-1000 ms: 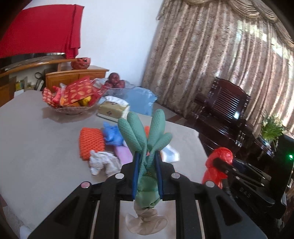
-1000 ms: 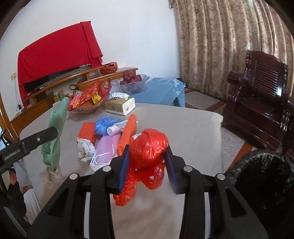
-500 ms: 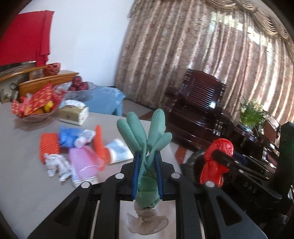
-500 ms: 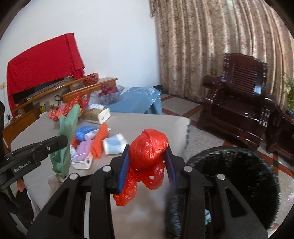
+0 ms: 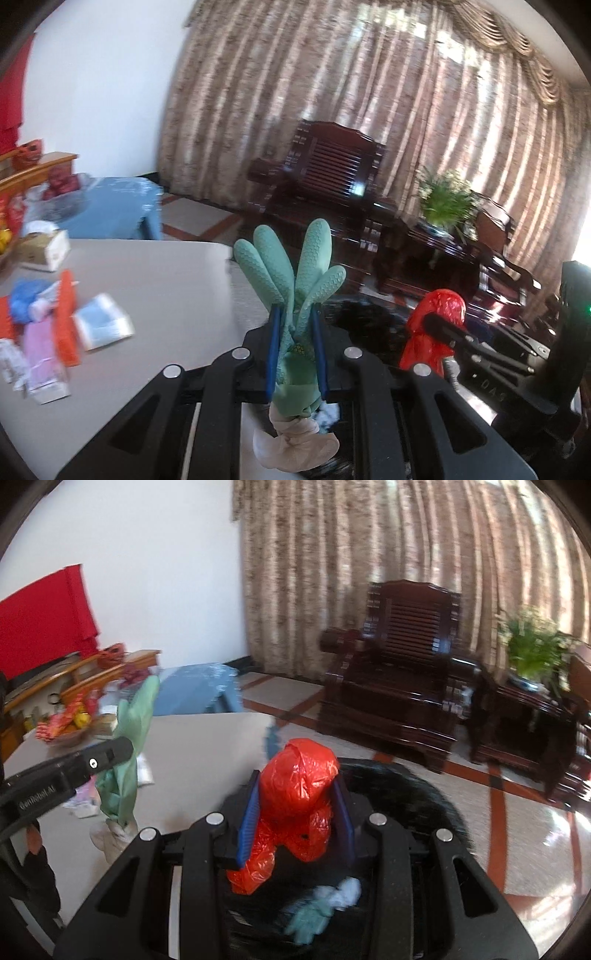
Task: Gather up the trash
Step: 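Carry glove and red bag over the bin and release both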
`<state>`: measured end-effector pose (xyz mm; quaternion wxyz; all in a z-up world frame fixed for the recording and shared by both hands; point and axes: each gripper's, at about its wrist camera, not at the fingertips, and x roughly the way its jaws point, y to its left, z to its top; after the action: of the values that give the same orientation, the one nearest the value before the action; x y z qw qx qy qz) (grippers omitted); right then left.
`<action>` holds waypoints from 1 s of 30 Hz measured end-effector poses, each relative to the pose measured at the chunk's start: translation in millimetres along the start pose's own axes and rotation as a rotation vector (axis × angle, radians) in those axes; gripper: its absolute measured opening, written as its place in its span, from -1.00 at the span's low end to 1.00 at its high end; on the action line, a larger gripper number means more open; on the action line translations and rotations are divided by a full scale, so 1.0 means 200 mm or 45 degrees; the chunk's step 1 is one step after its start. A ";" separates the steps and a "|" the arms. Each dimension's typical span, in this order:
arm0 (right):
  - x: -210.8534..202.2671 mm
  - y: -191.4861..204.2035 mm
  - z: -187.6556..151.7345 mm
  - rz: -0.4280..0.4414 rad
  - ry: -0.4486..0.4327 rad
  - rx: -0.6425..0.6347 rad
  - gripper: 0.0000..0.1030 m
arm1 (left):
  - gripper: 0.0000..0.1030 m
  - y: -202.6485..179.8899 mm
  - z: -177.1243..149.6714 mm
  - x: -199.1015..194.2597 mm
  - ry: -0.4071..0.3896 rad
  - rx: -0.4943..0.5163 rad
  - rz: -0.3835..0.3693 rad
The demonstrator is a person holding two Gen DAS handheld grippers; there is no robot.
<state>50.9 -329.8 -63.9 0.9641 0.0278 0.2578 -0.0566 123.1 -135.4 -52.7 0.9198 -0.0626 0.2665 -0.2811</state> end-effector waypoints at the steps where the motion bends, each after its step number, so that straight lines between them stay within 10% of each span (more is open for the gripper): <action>1: 0.00 -0.04 -0.01 -0.024 0.006 0.005 -0.31 | -0.68 -0.04 0.00 0.03 0.006 0.007 -0.018; 9: 0.10 -0.30 -0.13 -0.144 0.072 0.054 -0.31 | -0.67 -0.30 0.00 0.29 0.067 0.047 -0.146; 15: 0.17 -0.33 -0.20 -0.186 0.111 0.059 0.09 | 0.02 -0.30 -0.04 0.37 0.132 0.049 -0.170; 20: 0.15 -0.29 -0.23 -0.223 0.073 0.060 0.89 | 0.51 -0.21 -0.03 0.31 0.108 0.052 -0.087; 30: 0.13 0.05 -0.14 -0.047 0.005 0.053 0.90 | 0.68 0.20 -0.04 -0.07 -0.006 0.063 0.241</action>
<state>61.3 -319.4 -100.2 0.9616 0.0434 0.2591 -0.0799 128.3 -94.2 -63.7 0.9441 -0.0150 0.2620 -0.1993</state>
